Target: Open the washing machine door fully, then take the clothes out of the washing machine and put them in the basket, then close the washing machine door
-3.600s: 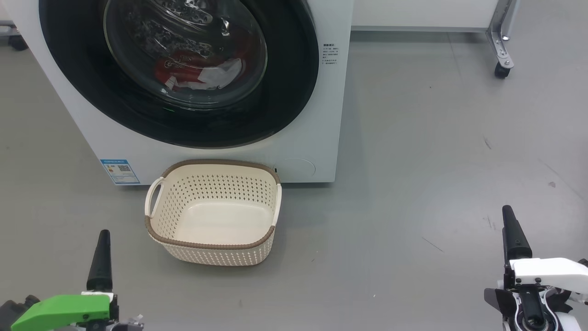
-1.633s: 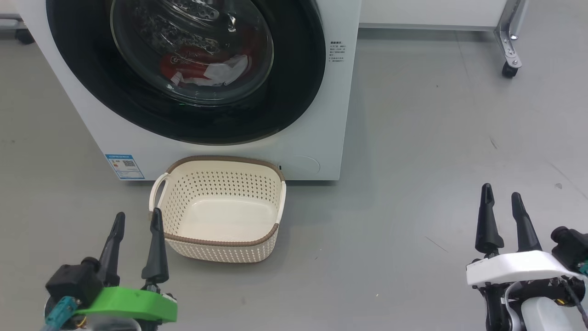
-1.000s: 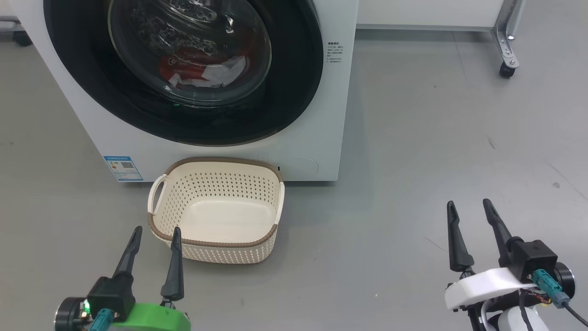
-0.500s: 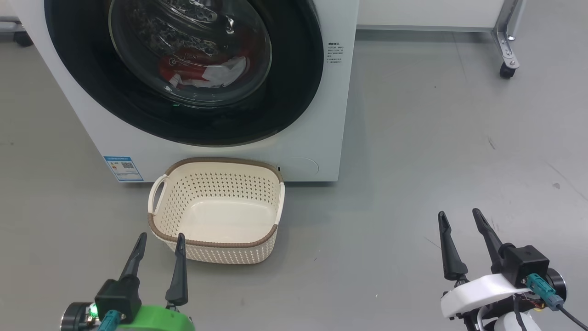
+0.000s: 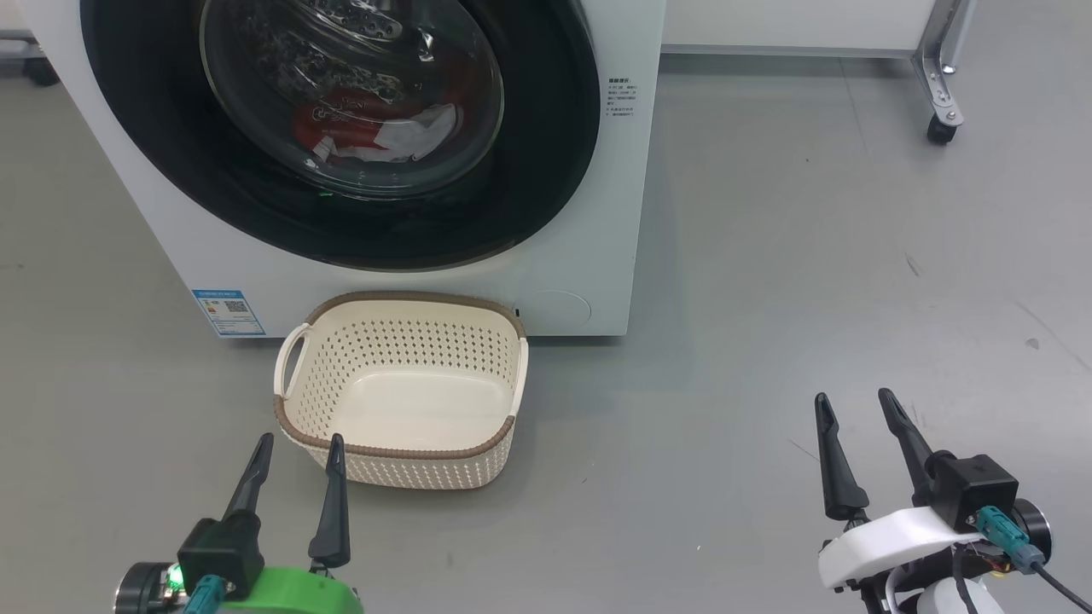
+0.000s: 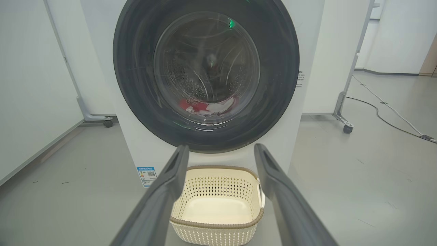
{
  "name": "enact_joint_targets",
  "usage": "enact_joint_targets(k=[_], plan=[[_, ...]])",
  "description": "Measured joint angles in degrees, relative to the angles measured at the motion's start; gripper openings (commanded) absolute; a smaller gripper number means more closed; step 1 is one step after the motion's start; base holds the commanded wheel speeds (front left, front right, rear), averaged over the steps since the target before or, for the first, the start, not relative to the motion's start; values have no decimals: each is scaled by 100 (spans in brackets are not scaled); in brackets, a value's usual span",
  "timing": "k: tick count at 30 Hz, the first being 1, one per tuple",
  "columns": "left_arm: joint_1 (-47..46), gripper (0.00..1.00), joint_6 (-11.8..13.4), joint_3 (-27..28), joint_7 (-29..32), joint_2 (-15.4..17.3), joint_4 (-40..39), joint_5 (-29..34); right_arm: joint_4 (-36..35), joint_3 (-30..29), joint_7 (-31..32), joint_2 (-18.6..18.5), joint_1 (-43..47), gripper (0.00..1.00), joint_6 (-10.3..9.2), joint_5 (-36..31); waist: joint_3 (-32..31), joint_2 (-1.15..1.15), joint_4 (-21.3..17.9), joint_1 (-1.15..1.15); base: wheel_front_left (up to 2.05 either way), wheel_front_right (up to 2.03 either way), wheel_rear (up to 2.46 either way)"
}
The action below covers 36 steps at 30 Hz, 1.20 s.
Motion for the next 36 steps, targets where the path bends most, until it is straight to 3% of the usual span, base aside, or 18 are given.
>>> enact_joint_targets(k=[36], plan=[[-1, 100, 9, -41, 0, 2, -1, -10, 74, -80, 0, 27, -80, 100, -8, 0, 56, 0, 50, 0, 0, 0, 0]])
